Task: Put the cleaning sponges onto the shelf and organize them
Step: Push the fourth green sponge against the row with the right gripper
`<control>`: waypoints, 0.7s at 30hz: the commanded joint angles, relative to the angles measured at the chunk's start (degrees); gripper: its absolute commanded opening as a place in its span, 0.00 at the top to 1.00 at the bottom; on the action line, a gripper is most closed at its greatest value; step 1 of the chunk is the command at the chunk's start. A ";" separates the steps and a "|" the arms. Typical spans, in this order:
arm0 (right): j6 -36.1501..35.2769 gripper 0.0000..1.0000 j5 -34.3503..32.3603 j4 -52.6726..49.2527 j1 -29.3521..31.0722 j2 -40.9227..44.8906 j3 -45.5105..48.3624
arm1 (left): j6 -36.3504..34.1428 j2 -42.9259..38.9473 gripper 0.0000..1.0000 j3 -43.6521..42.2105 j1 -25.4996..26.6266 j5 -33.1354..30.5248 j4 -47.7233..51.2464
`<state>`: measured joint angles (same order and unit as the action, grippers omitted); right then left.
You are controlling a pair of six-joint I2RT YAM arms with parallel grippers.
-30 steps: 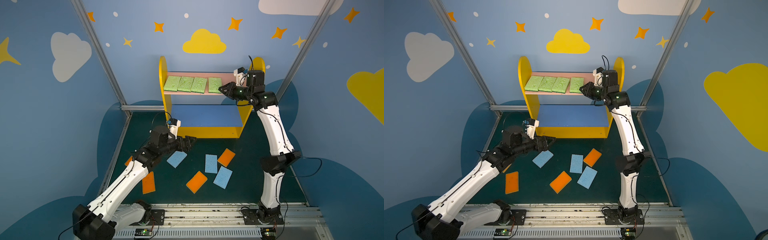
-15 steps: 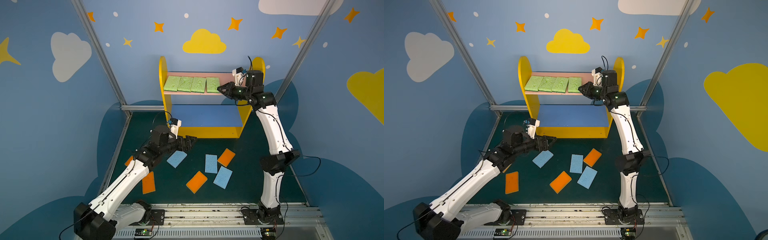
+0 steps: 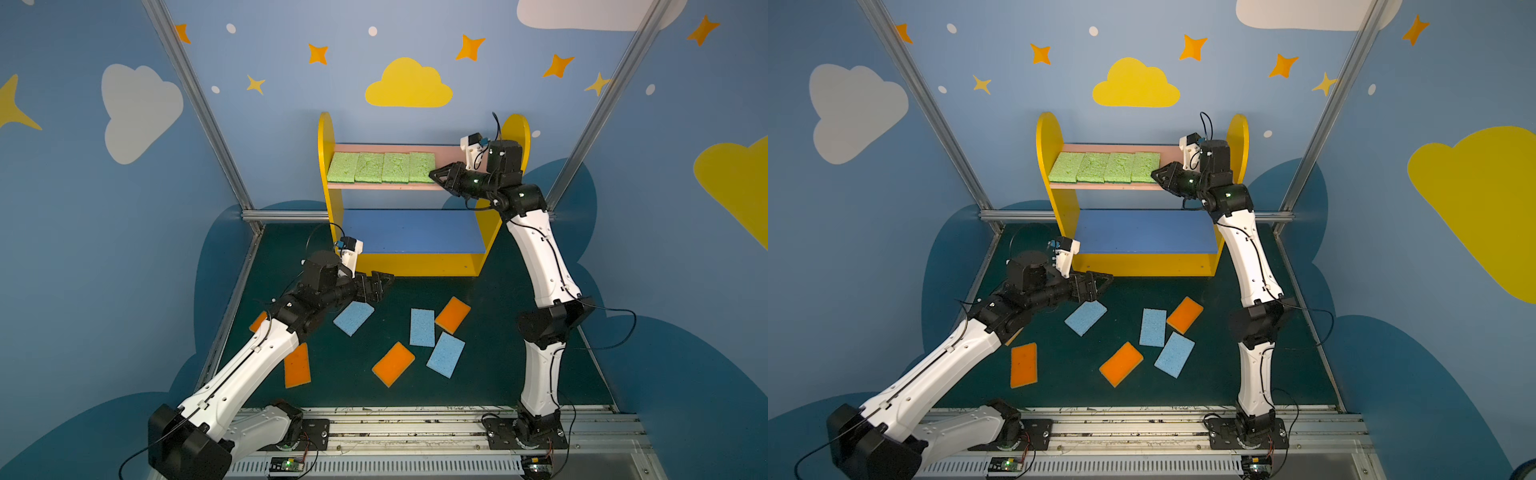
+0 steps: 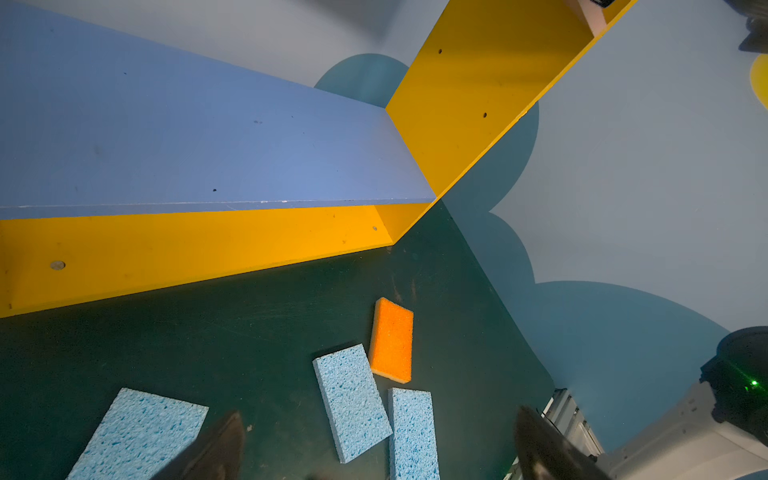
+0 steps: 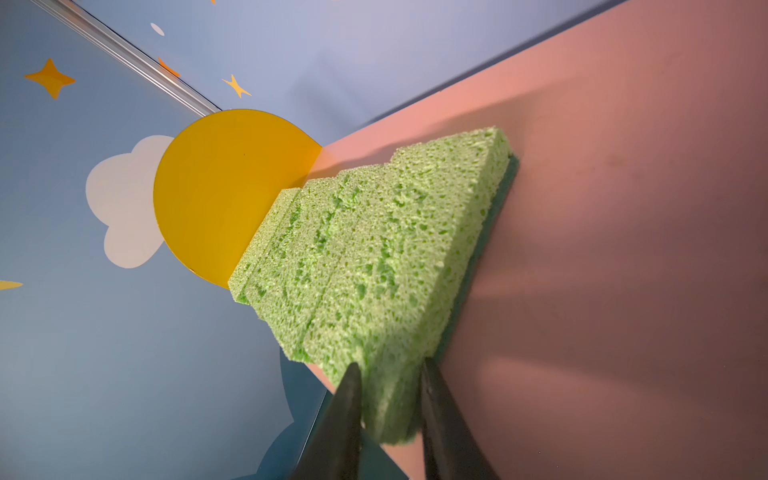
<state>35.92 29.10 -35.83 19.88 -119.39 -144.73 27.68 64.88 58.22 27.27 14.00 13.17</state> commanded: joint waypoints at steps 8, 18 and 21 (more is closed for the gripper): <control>-2.50 0.40 -0.27 -0.12 -0.14 1.59 2.08 | 0.71 -0.85 0.00 -3.20 -0.24 -0.20 -1.15; -3.01 0.28 -0.51 5.98 -2.96 14.38 20.55 | 3.88 -3.58 0.00 -11.27 -0.23 -7.64 0.88; -2.70 0.29 0.15 8.46 -4.01 19.10 27.88 | 4.87 -4.30 0.00 -14.38 -0.24 -9.97 1.25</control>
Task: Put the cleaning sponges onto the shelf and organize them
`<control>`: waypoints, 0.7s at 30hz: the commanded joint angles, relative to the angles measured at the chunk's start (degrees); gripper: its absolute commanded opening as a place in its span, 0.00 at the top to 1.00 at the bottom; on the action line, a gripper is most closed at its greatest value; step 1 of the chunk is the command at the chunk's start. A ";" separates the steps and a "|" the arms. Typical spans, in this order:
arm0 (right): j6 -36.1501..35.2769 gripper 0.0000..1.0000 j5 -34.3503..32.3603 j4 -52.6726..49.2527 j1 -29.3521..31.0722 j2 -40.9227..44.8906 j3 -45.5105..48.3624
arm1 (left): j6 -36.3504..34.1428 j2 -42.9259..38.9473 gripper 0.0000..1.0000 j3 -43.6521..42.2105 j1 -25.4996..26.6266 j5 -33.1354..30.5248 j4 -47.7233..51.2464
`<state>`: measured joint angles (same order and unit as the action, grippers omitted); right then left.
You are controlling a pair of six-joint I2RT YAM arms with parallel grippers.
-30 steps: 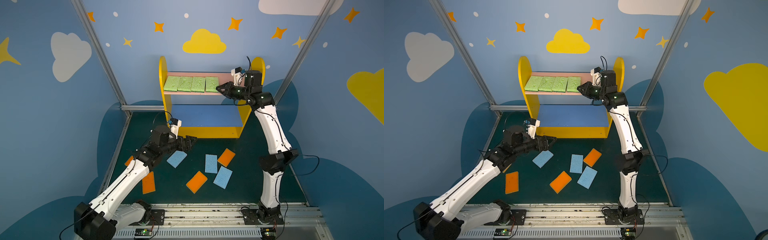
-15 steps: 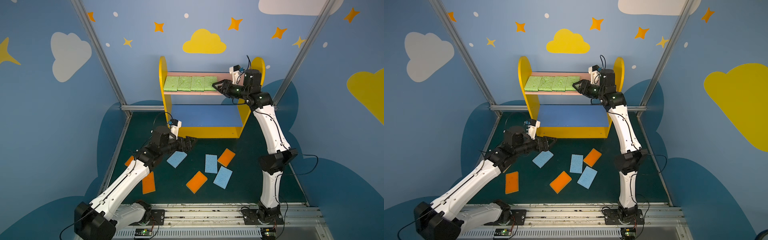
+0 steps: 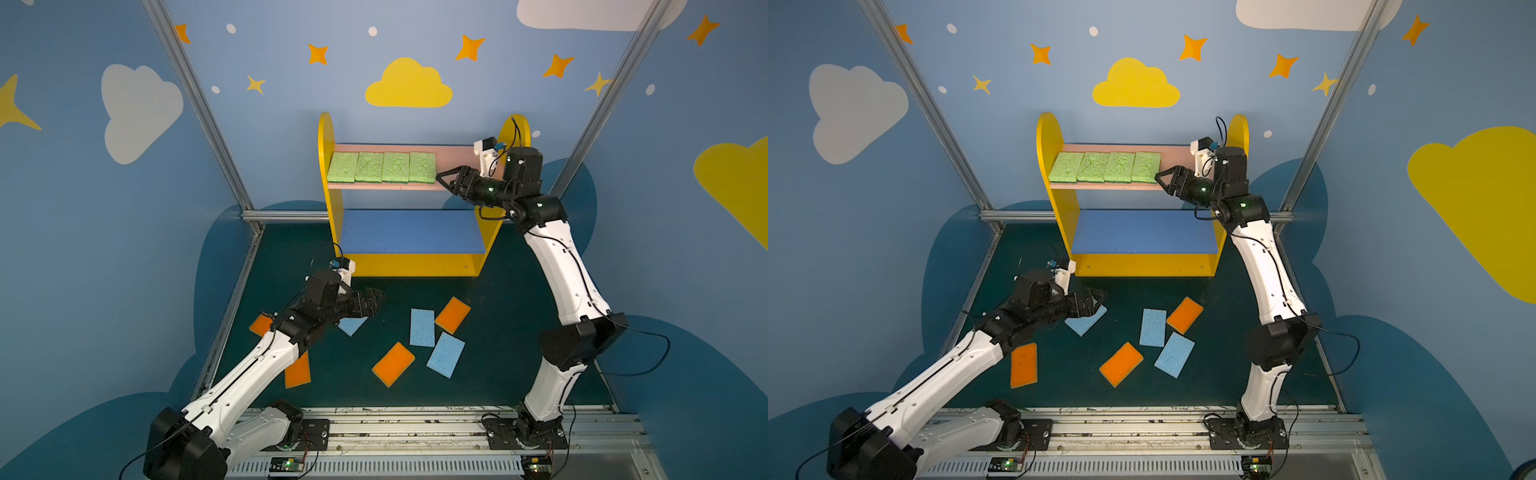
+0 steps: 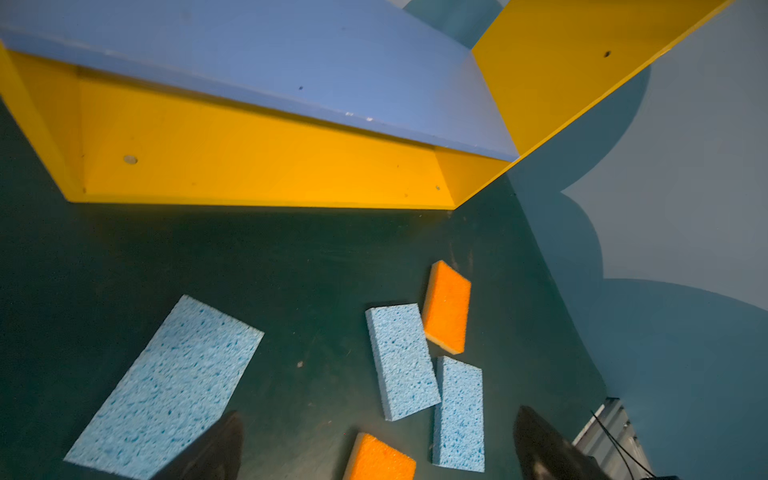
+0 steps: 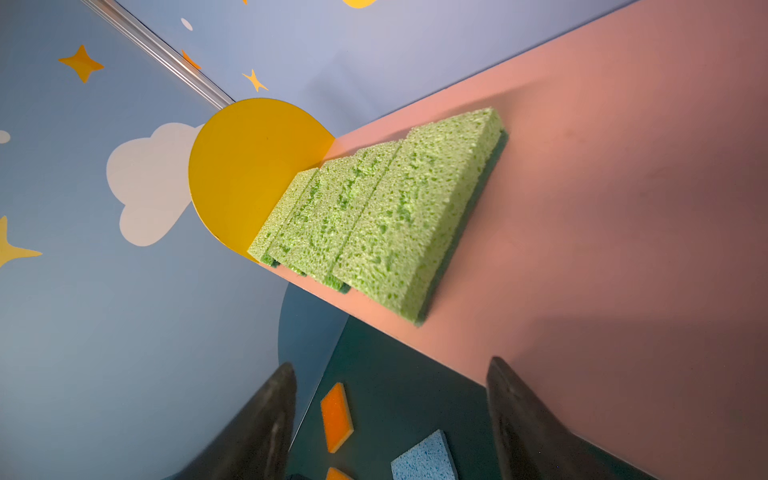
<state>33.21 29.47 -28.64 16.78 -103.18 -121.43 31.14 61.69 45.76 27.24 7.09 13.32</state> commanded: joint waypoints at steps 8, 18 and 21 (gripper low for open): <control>0.29 0.41 0.80 11.69 -1.08 19.91 34.16 | 2.01 2.73 0.10 -7.22 -0.33 -1.87 -1.38; 1.46 0.45 1.26 18.92 -0.08 31.63 65.91 | 2.16 11.54 0.33 -10.56 4.86 -2.81 -8.33; 0.50 0.46 2.11 17.98 0.66 30.36 69.78 | 2.50 14.71 0.27 -9.84 5.71 -2.46 -9.36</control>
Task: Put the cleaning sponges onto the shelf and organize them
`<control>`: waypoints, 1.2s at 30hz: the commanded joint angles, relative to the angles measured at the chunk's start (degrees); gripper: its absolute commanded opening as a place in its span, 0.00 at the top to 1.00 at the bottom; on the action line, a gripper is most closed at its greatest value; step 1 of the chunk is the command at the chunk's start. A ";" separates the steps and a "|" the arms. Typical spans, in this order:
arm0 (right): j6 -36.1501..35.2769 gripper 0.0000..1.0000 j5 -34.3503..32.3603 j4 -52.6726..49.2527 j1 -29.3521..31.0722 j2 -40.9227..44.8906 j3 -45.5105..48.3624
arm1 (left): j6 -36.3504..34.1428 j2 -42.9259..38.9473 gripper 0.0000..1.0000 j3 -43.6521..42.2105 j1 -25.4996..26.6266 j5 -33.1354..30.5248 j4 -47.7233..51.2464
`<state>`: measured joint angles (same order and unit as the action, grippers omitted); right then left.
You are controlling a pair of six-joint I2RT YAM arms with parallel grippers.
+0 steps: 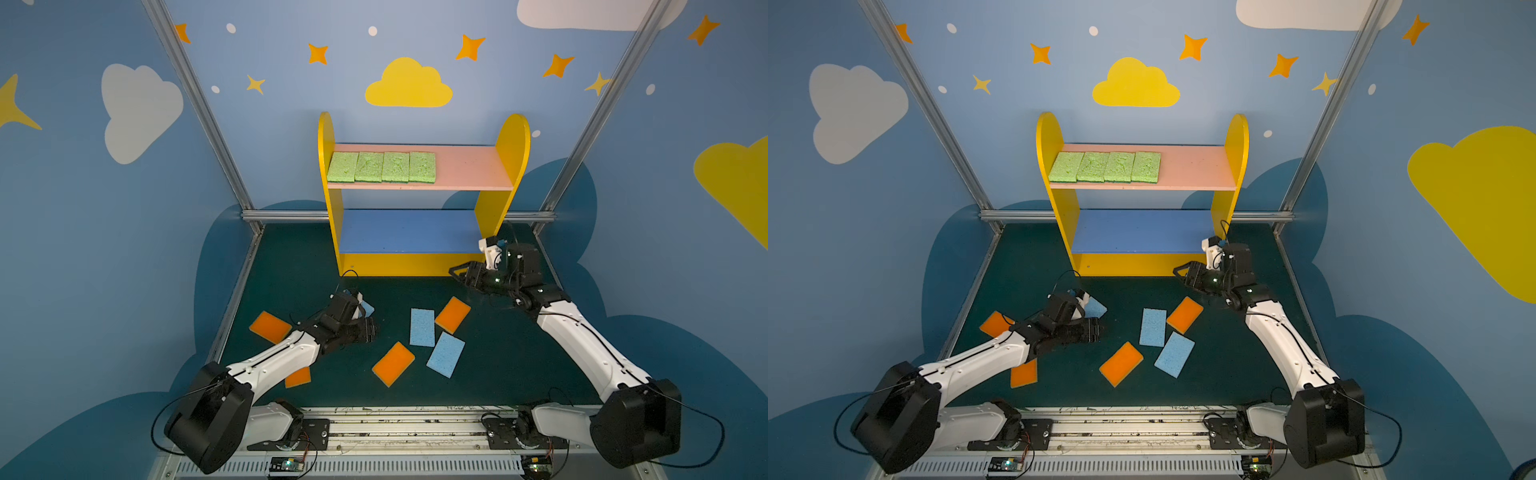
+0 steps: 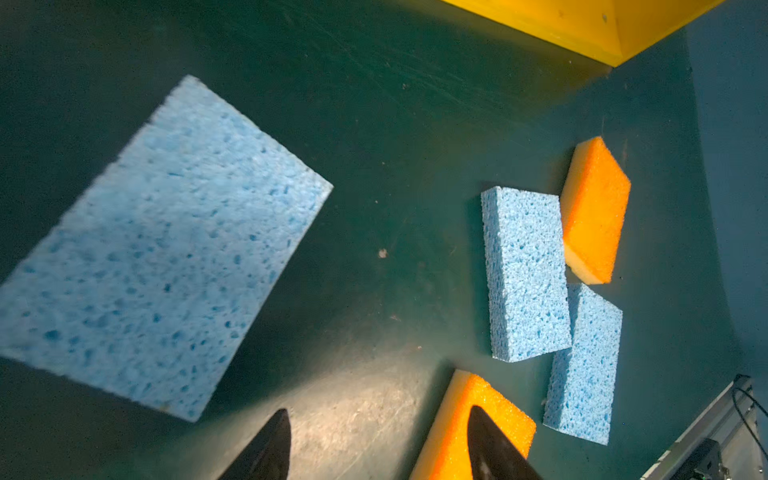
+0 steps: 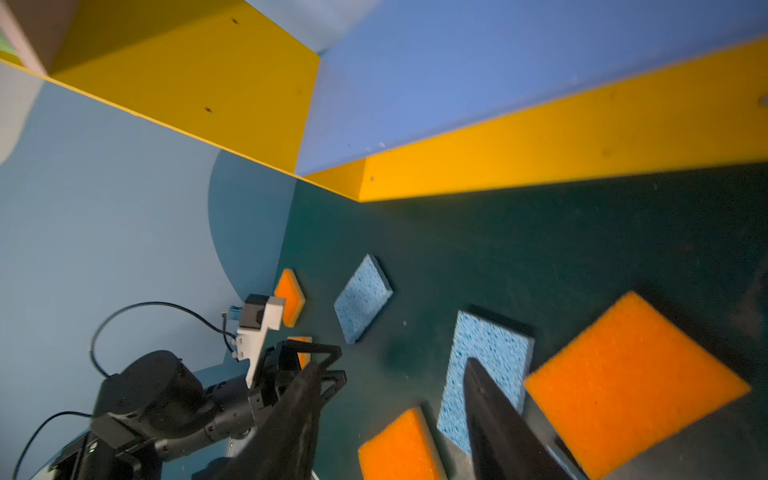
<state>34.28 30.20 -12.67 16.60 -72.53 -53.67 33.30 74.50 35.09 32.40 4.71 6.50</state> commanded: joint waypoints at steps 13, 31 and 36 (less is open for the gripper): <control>-0.01 0.49 4.08 -1.93 6.43 -13.58 4.64 | -1.88 3.15 0.11 4.67 -0.92 -11.97 6.41; -1.85 0.49 4.82 -3.92 11.41 -20.59 1.88 | -1.04 11.69 0.08 1.68 -16.14 -2.98 -9.48; -1.68 0.49 5.04 -4.05 11.44 -20.54 1.55 | 0.26 12.55 0.08 -1.94 -15.01 2.94 -15.68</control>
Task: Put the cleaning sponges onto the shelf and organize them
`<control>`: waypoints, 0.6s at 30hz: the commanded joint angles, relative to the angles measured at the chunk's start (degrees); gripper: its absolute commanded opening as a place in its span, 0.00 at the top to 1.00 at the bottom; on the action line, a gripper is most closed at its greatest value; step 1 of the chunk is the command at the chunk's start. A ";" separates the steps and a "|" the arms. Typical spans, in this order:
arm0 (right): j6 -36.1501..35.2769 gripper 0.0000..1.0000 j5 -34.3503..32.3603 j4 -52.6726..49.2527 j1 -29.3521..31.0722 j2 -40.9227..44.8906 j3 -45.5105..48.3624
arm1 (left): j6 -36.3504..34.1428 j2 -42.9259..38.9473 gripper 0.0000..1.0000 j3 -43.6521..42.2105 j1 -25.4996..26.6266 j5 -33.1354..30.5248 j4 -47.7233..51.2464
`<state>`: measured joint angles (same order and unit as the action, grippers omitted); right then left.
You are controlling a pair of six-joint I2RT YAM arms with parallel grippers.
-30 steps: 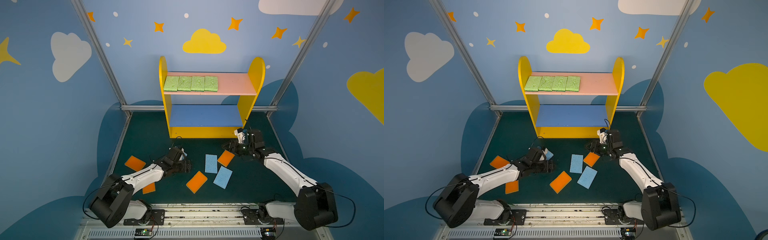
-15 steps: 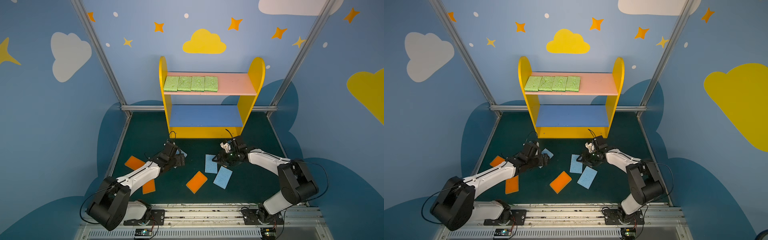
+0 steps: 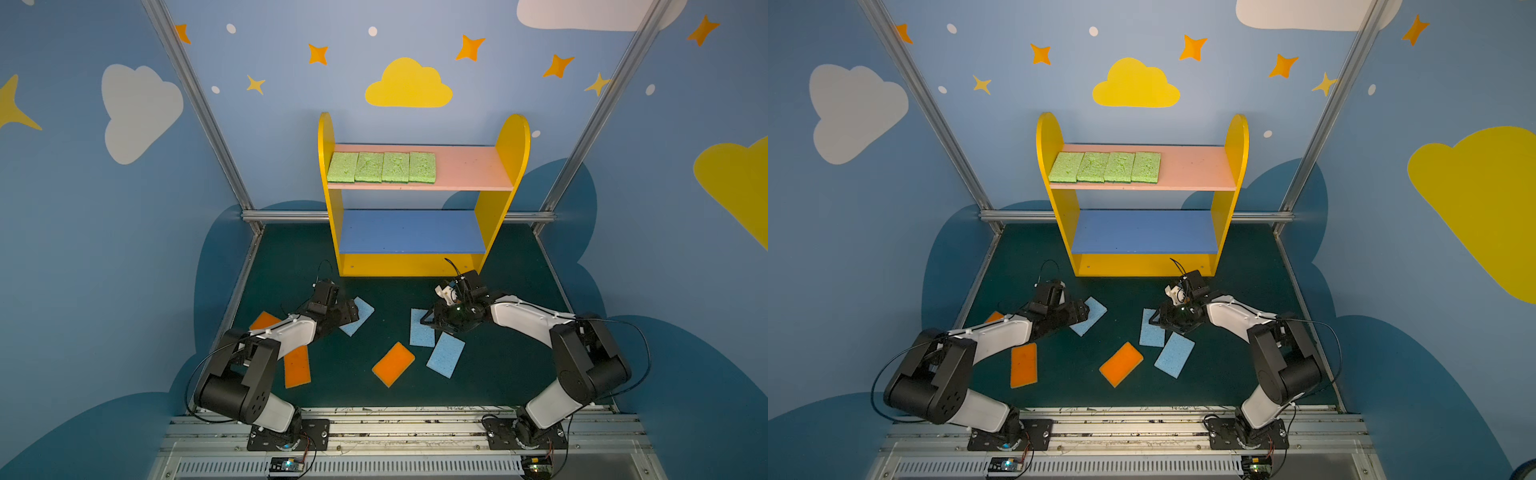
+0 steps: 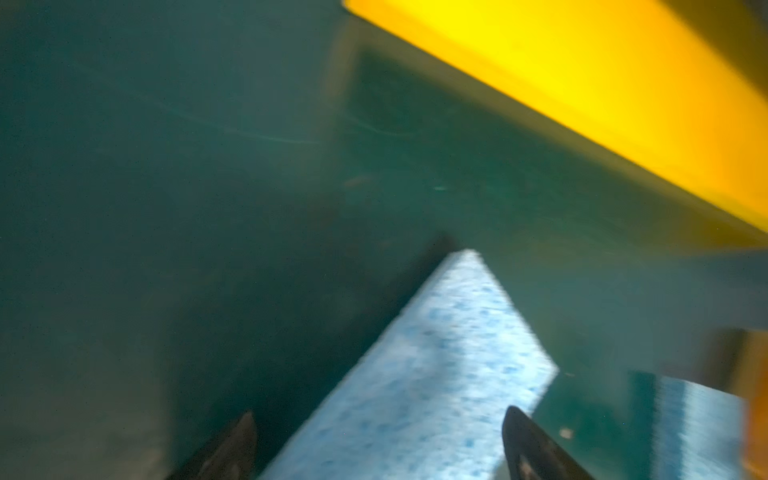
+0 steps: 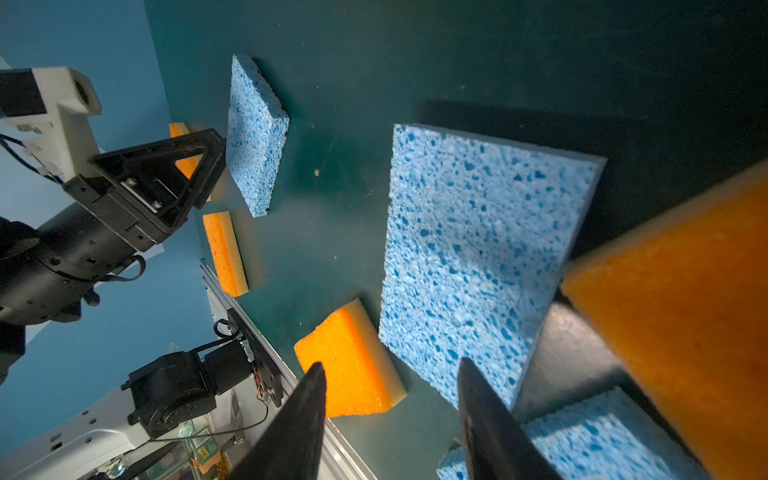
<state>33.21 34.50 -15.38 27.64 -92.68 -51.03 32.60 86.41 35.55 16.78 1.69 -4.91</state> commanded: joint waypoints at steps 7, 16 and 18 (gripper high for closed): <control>0.11 0.49 1.08 -0.89 0.79 -0.54 -1.36 | 5.59 -3.76 0.08 -7.92 7.38 6.54 -7.78; 2.08 0.54 1.53 0.44 3.83 -2.30 -2.82 | 7.66 -7.97 0.07 -8.17 13.30 2.55 -6.39; 2.47 0.56 1.29 0.52 4.64 -2.63 -3.67 | 7.35 -10.06 0.06 -7.37 13.16 0.31 -3.48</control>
<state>35.00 35.27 -15.22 31.27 -94.65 -52.42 39.75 78.96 27.38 30.26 4.69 -12.12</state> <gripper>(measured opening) 0.445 0.941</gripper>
